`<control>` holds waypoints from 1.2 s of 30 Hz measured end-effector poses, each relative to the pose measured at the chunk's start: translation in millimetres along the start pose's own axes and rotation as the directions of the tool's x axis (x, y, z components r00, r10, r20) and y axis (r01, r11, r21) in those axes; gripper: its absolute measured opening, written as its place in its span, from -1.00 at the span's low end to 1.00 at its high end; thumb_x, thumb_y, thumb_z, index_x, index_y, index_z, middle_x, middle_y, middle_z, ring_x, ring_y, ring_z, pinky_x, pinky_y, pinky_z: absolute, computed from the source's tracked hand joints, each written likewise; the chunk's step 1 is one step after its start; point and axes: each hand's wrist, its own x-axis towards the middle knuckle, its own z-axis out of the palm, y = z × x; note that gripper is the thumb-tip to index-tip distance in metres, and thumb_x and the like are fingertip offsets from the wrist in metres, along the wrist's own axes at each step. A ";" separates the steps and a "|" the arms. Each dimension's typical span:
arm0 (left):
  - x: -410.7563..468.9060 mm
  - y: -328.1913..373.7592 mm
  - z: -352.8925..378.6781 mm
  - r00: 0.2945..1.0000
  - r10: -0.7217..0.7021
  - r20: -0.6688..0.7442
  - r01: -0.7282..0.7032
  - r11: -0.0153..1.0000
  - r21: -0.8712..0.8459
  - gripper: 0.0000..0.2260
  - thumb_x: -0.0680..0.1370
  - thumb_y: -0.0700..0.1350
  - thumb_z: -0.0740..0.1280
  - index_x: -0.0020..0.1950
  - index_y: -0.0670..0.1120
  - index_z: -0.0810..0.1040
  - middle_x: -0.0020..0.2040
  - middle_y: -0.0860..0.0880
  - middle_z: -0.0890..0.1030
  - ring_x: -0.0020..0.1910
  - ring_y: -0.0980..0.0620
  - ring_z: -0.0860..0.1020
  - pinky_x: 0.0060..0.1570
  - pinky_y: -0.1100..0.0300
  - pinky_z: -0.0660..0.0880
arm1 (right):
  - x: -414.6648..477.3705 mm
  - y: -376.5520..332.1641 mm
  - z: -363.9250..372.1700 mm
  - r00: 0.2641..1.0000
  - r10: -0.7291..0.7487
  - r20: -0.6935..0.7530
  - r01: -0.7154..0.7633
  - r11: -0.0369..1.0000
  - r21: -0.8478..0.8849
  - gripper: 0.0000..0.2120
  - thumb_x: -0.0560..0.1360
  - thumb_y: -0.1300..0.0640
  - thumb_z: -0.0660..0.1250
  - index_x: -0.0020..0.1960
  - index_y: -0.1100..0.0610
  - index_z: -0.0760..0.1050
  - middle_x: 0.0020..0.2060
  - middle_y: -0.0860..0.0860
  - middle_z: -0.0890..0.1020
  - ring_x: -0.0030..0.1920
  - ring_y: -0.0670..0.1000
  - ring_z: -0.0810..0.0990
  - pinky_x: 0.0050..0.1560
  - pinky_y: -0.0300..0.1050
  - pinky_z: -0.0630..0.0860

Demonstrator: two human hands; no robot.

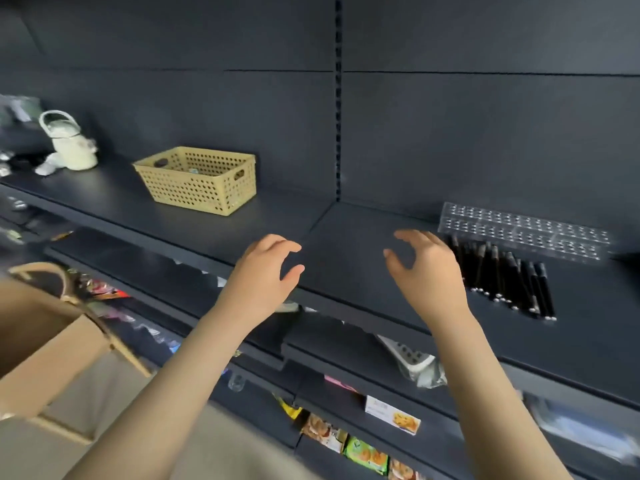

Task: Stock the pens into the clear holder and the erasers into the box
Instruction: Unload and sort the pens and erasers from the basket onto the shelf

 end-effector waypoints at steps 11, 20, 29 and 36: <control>58.5 -188.0 -72.4 0.975 -0.180 -0.133 0.188 0.980 0.056 -0.68 0.59 0.00 0.30 0.33 -0.04 0.51 0.27 0.02 0.48 0.22 -0.04 0.46 0.24 -0.03 0.45 | 112.6 -153.7 154.4 0.950 -0.273 0.151 0.250 0.956 0.156 -0.62 0.56 0.01 0.35 0.35 0.06 0.49 0.29 0.00 0.56 0.07 0.06 0.54 0.21 0.03 0.50; 165.8 -306.6 -99.9 0.967 -0.206 -0.149 0.219 0.972 0.079 -0.65 0.60 0.01 0.27 0.38 -0.02 0.46 0.38 0.02 0.43 0.32 -0.07 0.41 0.35 -0.06 0.36 | 236.7 -218.3 274.9 0.915 -0.348 0.205 0.308 0.929 0.204 -0.68 0.55 0.05 0.36 0.29 0.08 0.54 0.21 -0.06 0.60 0.25 -0.03 0.51 0.19 -0.23 0.39; 276.0 -411.7 -112.4 0.989 -0.092 -0.114 0.103 0.990 0.091 -0.62 0.63 0.02 0.22 0.42 -0.06 0.43 0.41 0.01 0.39 0.36 -0.05 0.37 0.36 0.02 0.29 | 332.7 -257.2 375.8 0.826 -0.242 0.510 0.224 0.970 0.097 -0.62 0.59 -0.07 0.28 0.35 0.06 0.48 0.27 -0.04 0.56 0.30 -0.04 0.49 0.30 -0.13 0.40; 361.1 -477.9 -108.1 0.984 0.086 0.153 -0.085 0.996 -0.010 -0.48 0.63 0.17 0.11 0.56 0.02 0.21 0.58 0.09 0.11 0.56 0.05 0.06 0.49 0.06 0.07 | 376.8 -270.8 437.4 0.574 -0.019 0.819 0.180 0.978 -0.104 -0.42 0.58 -0.21 0.20 0.51 0.03 0.26 0.45 -0.03 0.40 0.41 -0.02 0.40 0.41 -0.11 0.32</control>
